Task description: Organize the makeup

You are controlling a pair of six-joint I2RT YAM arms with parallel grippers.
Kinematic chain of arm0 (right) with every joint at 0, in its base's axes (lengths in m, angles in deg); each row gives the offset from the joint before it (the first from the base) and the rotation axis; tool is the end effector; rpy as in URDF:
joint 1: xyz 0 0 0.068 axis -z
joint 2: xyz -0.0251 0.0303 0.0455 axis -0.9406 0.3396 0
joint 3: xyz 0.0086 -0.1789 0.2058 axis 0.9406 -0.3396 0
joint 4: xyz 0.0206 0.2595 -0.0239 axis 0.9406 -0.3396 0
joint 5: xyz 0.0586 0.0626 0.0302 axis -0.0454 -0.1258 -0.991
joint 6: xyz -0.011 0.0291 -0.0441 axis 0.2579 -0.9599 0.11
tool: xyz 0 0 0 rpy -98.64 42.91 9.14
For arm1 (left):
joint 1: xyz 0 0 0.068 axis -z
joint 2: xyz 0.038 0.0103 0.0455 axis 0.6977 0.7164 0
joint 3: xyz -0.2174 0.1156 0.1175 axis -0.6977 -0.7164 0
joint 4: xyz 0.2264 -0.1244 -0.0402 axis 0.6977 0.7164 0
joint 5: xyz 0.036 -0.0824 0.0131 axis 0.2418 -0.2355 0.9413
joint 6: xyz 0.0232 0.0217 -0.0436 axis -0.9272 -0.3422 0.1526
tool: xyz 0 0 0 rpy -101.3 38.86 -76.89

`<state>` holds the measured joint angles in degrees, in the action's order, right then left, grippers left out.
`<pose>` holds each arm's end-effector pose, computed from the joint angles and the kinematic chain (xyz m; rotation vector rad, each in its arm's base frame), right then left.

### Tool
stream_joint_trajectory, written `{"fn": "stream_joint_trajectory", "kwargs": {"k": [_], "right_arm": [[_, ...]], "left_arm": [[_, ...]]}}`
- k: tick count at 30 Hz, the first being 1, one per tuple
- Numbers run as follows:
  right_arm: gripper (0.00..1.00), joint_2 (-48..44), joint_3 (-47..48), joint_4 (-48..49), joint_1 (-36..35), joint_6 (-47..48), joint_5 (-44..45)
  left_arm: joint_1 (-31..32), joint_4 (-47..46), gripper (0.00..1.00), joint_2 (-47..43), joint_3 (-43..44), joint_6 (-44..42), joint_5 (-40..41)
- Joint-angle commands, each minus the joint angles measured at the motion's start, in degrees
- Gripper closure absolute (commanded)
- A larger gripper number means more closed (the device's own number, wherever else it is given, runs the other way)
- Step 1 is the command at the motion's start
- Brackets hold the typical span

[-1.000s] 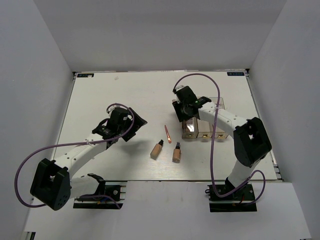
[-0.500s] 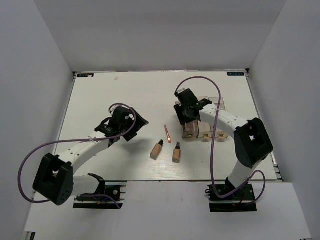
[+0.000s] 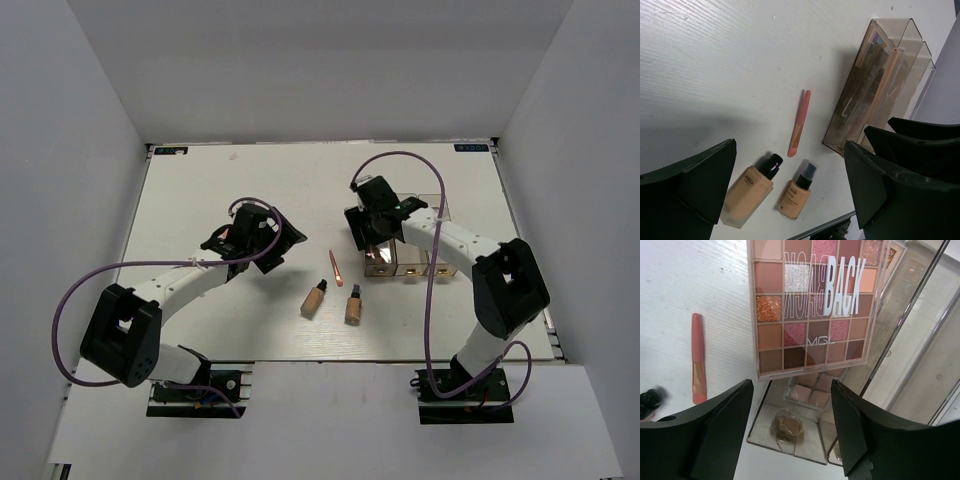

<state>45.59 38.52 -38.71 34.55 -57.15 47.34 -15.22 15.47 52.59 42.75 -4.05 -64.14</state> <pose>0.2991 0.2044 0.2336 -0.5434 2.4114 0.0329 0.2494 -0.1391 0.2129 -0.7505 2.3923 -0.7697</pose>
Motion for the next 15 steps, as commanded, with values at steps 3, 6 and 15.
{"fn": "stream_joint_trajectory", "kwargs": {"k": [3, 6, 15], "right_arm": [[0.3, -3.74, 0.82, -0.92, 0.17, -0.5, -1.61], [0.3, -4.26, 0.82, -1.36, 0.09, -0.42, -2.05], [0.3, -8.31, 1.79, -2.86, 0.26, 3.97, -11.0]], "left_arm": [[-0.19, -0.93, 0.02, -0.98, 1.11, -0.64, -0.83], [-0.19, -1.02, 0.02, -0.8, 1.11, -0.55, -0.83], [-0.19, -0.41, 0.02, -1.06, 1.46, -0.81, -0.65]]}}
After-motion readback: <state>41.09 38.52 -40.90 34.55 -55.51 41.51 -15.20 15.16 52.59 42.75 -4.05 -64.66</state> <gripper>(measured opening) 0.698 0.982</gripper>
